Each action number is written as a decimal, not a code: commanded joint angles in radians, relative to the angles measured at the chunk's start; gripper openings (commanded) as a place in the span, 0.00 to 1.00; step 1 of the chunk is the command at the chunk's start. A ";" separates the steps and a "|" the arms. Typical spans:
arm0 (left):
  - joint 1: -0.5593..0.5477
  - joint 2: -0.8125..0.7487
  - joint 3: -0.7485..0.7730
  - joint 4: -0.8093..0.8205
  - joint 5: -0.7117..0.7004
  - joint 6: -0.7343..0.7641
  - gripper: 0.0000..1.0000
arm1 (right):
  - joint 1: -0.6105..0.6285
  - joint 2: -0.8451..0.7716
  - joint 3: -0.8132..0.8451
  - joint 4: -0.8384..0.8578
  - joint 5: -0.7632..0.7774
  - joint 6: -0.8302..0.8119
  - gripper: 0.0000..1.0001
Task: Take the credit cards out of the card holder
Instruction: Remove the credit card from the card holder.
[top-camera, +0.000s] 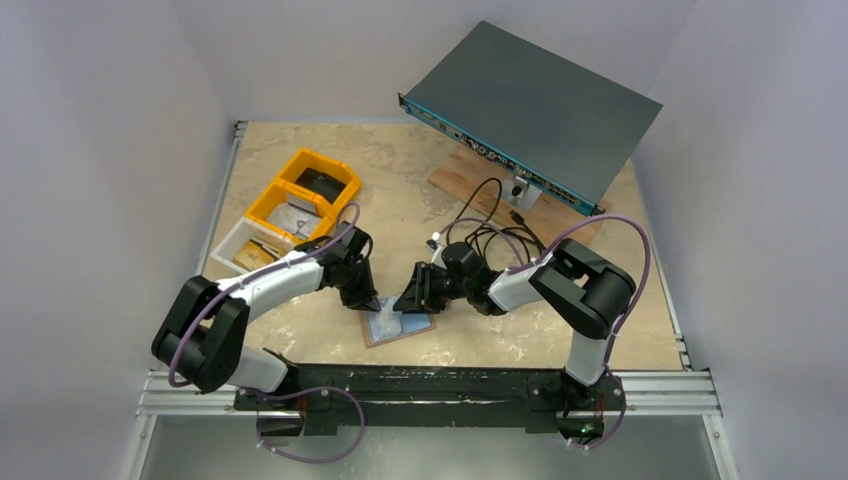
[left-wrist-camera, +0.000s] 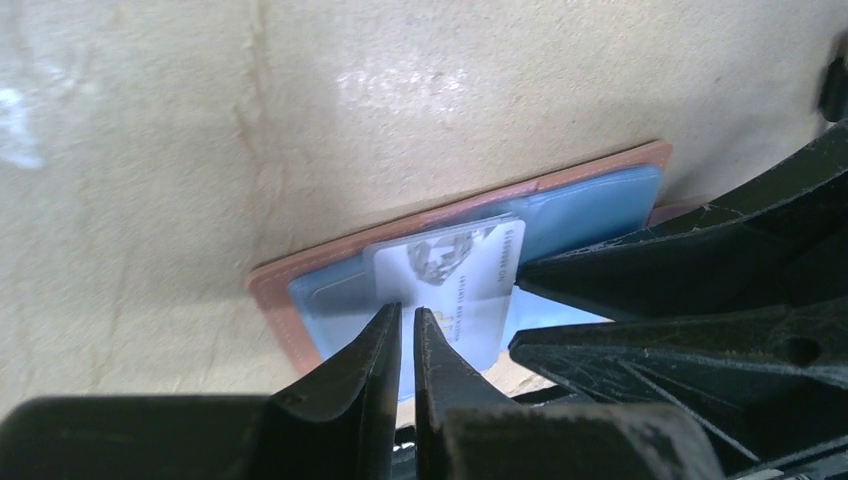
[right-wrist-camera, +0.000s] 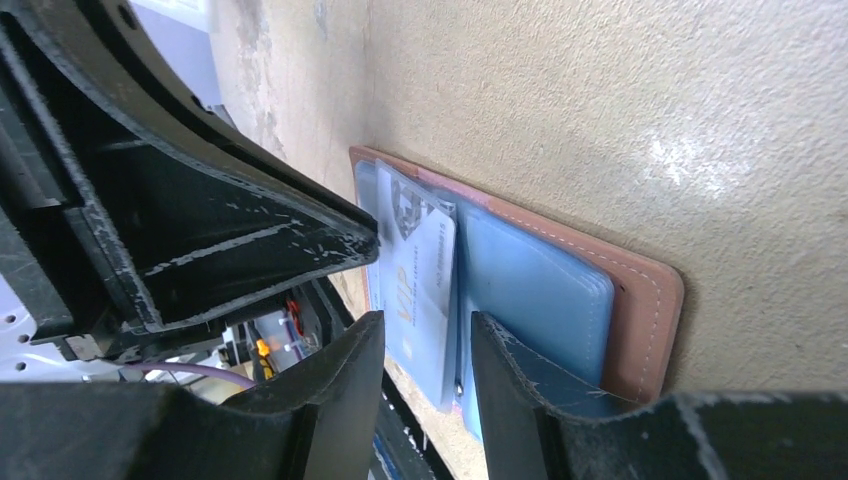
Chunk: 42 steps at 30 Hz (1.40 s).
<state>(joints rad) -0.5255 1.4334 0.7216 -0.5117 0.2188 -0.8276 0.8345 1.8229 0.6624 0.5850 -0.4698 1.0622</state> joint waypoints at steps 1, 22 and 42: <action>-0.003 -0.077 0.006 -0.083 -0.093 0.017 0.10 | -0.003 0.022 -0.015 0.010 -0.006 0.000 0.38; -0.014 0.048 -0.026 0.003 -0.054 0.010 0.00 | -0.003 0.059 -0.042 0.070 -0.018 0.022 0.28; -0.014 0.099 -0.024 -0.022 -0.092 -0.005 0.00 | -0.026 0.127 -0.139 0.456 -0.118 0.186 0.05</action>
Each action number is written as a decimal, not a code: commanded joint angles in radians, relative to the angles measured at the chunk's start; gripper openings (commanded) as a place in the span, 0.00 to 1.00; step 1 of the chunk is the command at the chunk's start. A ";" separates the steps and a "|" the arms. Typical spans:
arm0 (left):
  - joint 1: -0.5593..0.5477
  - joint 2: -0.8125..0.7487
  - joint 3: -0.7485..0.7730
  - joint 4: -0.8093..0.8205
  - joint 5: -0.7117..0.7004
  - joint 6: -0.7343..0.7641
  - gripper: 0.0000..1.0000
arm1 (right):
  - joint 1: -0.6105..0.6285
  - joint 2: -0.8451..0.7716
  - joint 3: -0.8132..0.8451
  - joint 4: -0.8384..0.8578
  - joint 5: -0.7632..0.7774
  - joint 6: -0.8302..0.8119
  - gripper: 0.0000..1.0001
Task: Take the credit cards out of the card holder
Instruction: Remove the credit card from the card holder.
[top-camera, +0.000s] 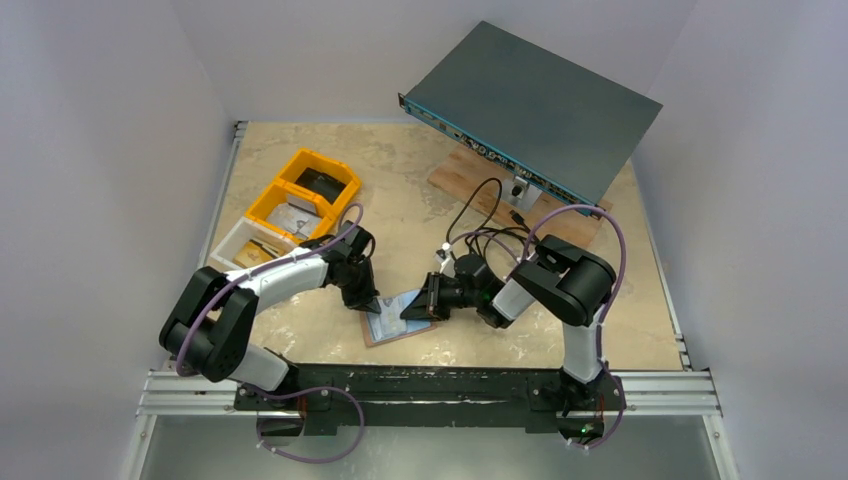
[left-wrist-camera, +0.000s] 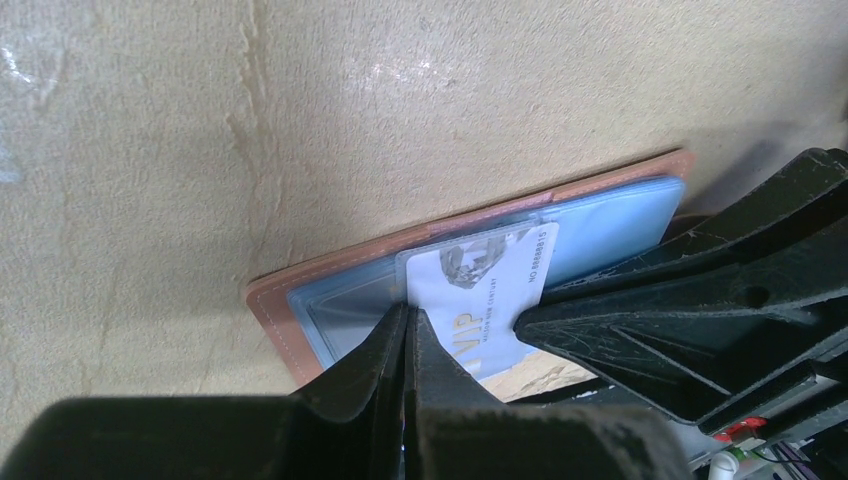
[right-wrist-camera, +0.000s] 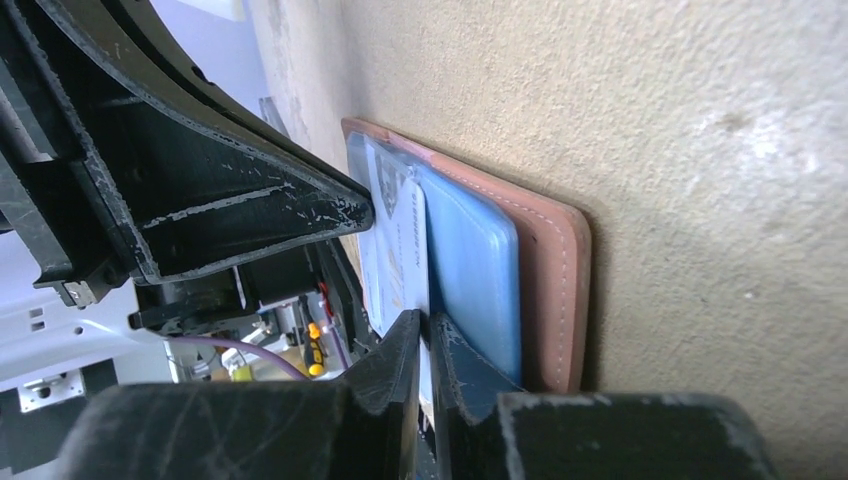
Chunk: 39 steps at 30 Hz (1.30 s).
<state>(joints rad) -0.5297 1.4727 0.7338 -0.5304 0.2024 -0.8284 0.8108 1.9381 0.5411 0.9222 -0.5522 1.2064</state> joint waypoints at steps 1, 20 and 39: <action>-0.010 0.059 -0.036 -0.007 -0.078 -0.005 0.00 | -0.002 0.013 -0.021 0.127 -0.034 0.047 0.02; -0.007 0.057 -0.015 -0.057 -0.118 0.005 0.00 | -0.038 -0.115 -0.082 -0.042 0.079 -0.019 0.00; -0.010 0.065 -0.003 -0.053 -0.106 0.014 0.00 | -0.038 0.005 -0.038 0.080 0.009 0.029 0.14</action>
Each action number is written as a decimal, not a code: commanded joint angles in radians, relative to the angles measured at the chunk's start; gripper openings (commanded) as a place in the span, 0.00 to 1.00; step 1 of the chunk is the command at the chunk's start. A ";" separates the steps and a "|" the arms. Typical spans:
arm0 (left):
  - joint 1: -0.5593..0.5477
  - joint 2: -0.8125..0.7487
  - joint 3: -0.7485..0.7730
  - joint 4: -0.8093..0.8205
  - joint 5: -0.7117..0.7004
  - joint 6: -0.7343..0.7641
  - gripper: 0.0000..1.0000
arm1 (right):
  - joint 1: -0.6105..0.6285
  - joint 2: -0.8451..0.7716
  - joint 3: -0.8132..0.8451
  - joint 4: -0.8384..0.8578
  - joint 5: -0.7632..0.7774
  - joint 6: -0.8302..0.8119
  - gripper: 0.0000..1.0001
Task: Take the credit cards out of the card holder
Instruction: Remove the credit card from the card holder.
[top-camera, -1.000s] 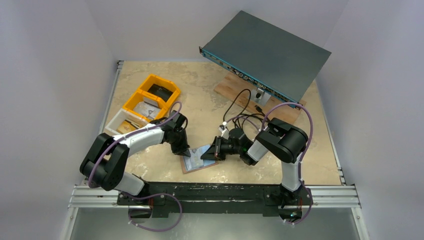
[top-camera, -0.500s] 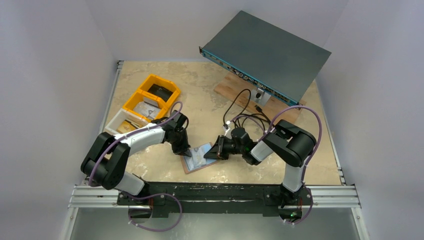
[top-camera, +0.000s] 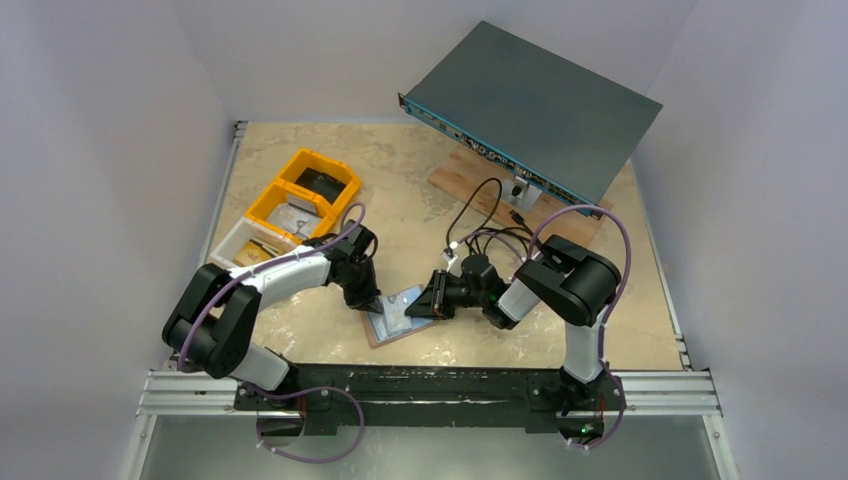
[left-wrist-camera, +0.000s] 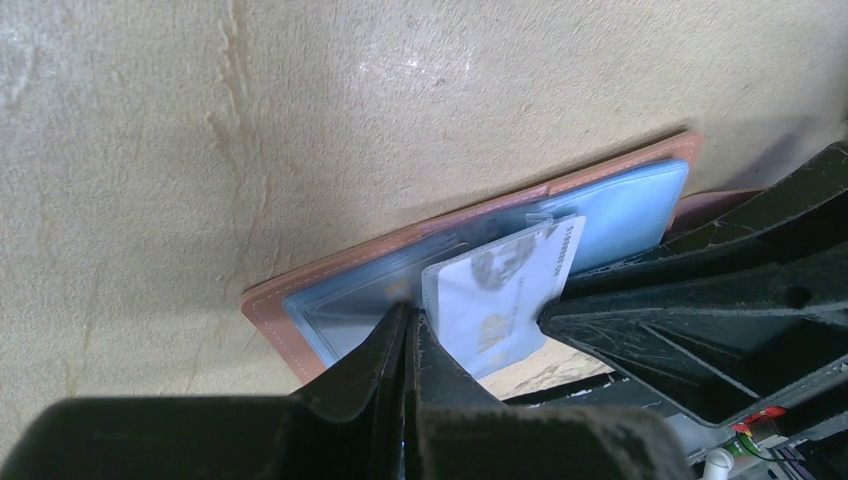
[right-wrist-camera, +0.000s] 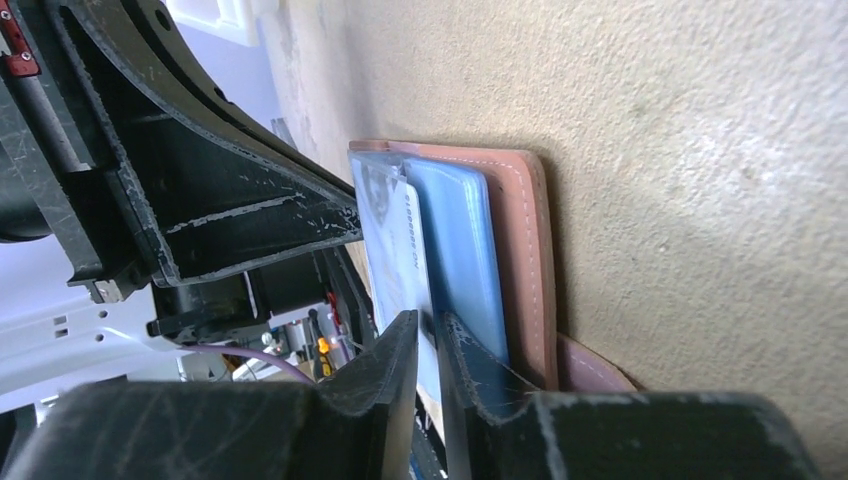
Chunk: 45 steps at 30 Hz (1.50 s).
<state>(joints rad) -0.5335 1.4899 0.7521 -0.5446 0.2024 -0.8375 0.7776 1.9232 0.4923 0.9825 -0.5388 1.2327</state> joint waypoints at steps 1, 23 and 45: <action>-0.005 0.048 -0.020 -0.041 -0.107 0.023 0.00 | -0.005 0.021 0.009 0.023 -0.009 0.006 0.12; -0.004 0.054 -0.013 -0.057 -0.124 0.034 0.00 | -0.046 -0.050 -0.095 0.022 0.061 0.011 0.00; -0.005 -0.129 0.152 -0.180 -0.095 0.106 0.15 | -0.054 -0.318 -0.033 -0.374 0.172 -0.132 0.00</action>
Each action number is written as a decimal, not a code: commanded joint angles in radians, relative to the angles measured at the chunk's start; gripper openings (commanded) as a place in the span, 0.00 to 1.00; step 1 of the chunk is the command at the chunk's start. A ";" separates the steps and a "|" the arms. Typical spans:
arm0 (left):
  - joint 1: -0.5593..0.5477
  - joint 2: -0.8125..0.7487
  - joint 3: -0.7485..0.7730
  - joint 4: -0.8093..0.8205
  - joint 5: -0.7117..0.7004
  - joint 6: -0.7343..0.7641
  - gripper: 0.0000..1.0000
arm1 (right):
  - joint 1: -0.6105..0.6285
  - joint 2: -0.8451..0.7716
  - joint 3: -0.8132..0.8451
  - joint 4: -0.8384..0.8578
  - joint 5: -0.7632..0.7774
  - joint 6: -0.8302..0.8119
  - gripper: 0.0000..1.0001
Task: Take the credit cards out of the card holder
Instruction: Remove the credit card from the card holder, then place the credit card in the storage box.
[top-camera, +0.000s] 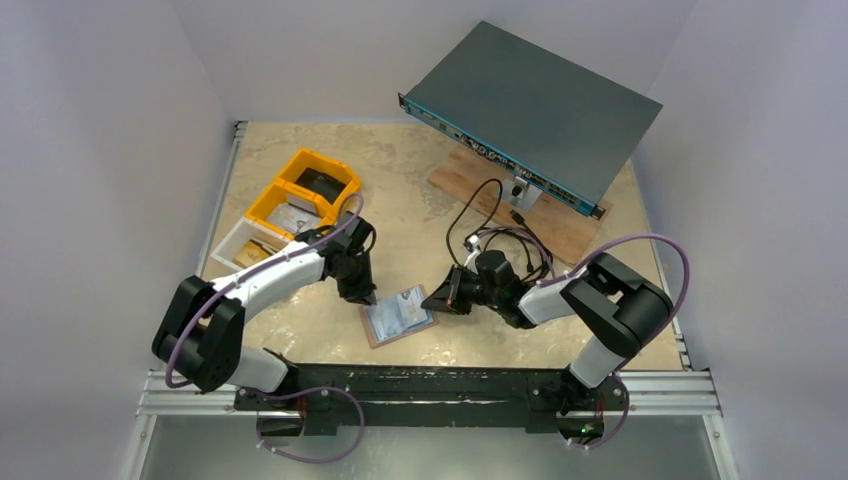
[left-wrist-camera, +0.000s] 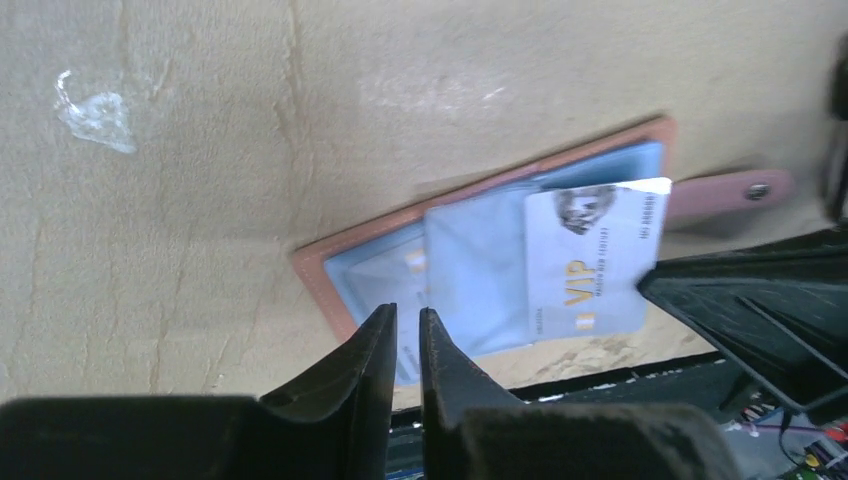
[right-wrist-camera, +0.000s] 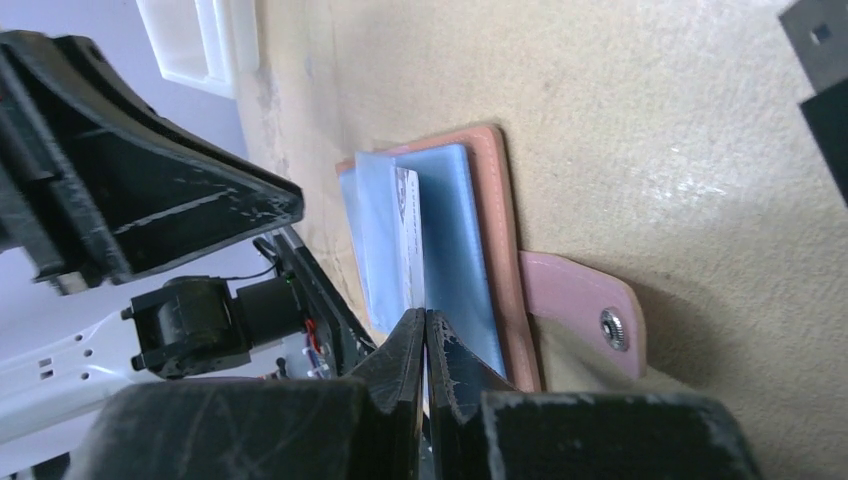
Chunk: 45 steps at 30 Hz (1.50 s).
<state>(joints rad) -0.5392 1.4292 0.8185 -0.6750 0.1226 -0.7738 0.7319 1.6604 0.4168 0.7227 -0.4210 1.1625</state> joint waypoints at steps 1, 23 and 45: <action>0.001 -0.077 0.097 -0.054 -0.006 0.047 0.20 | -0.008 -0.062 0.046 -0.121 0.051 -0.063 0.00; 0.066 -0.137 -0.023 0.230 0.370 -0.067 0.53 | -0.073 -0.247 0.092 -0.205 -0.048 -0.024 0.00; 0.127 -0.198 -0.131 0.637 0.605 -0.288 0.41 | -0.112 -0.295 0.120 -0.064 -0.188 0.151 0.00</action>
<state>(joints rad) -0.4225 1.2697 0.6964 -0.1268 0.6777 -1.0203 0.6220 1.4029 0.5087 0.6247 -0.5922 1.3010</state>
